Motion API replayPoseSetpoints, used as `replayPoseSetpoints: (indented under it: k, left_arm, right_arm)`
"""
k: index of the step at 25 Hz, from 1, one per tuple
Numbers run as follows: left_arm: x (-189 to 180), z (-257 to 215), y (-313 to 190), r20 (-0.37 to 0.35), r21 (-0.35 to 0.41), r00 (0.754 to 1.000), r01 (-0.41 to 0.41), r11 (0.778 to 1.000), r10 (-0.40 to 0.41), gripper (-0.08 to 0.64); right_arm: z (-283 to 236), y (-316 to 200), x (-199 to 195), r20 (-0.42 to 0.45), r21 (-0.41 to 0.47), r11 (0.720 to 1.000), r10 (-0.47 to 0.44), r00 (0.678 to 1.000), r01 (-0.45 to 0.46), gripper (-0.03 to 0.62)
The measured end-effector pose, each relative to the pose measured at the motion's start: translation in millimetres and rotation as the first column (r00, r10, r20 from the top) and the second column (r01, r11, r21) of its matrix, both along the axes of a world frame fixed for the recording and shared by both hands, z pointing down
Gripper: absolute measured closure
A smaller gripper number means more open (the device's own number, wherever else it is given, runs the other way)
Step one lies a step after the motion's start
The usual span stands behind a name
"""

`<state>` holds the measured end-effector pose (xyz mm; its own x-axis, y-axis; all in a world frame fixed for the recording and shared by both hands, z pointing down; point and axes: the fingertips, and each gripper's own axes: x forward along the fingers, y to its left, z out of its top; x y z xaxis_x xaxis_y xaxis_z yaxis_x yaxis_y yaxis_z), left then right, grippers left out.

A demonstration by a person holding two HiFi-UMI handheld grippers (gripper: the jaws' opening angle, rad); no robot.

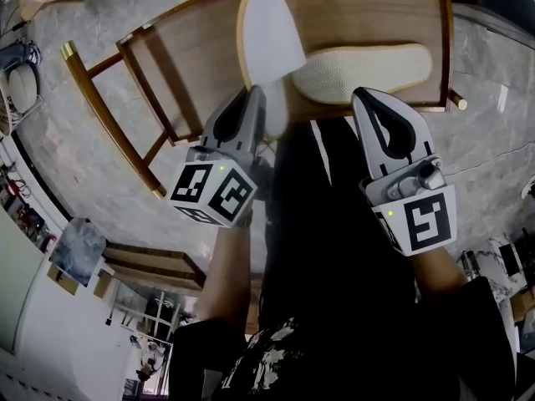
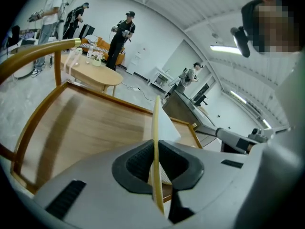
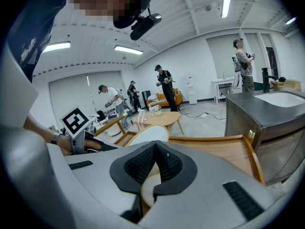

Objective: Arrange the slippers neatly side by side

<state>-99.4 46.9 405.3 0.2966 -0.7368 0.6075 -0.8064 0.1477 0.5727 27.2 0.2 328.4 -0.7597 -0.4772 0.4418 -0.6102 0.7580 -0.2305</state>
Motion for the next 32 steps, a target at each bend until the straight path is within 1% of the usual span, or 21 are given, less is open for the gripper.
replayPoseSetpoints:
  k: [1, 5, 10, 16, 19, 23, 26, 32]
  left_arm:
    - [-2, 1, -1, 0.006, 0.0, 1.0, -0.001, 1.0, 0.001, 0.528]
    - [-7, 6, -3, -0.024, 0.001, 1.0, 0.012, 1.0, -0.012, 0.528]
    - [-16, 20, -1, -0.012, -0.029, 1.0, 0.017, 0.999, -0.017, 0.528]
    - [-28, 35, 0, 0.065, -0.079, 0.998, 0.015, 0.997, -0.01, 0.528]
    - [-35, 42, 3, 0.134, -0.11, 0.991, 0.004, 0.994, 0.011, 0.518]
    - [-40, 49, 3, 0.217, -0.122, 0.975, -0.014, 0.992, 0.04, 0.505]
    - [-41, 53, 3, 0.244, -0.134, 0.969, -0.012, 0.991, 0.045, 0.495]
    - [-43, 59, 10, 0.274, -0.149, 0.961, 0.004, 0.989, 0.037, 0.476]
  right_arm:
    - [0, 0, -3, 0.0, -0.001, 1.0, -0.003, 1.0, 0.003, 0.594]
    - [-2, -3, -17, 0.009, 0.011, 1.0, -0.008, 1.0, 0.008, 0.594]
    - [4, -4, -25, -0.011, -0.007, 1.0, -0.001, 1.0, 0.001, 0.594]
    - [9, -8, -32, -0.011, -0.014, 1.0, 0.021, 1.0, -0.021, 0.594]
    - [10, -9, -36, -0.005, -0.016, 0.999, 0.03, 1.0, -0.03, 0.594]
    - [11, -6, -39, -0.01, -0.032, 0.999, 0.017, 1.0, -0.017, 0.594]
    - [14, -6, -39, -0.02, -0.031, 0.999, 0.019, 1.0, -0.019, 0.594]
    - [15, -5, -36, -0.025, -0.016, 1.0, 0.024, 0.999, -0.025, 0.594]
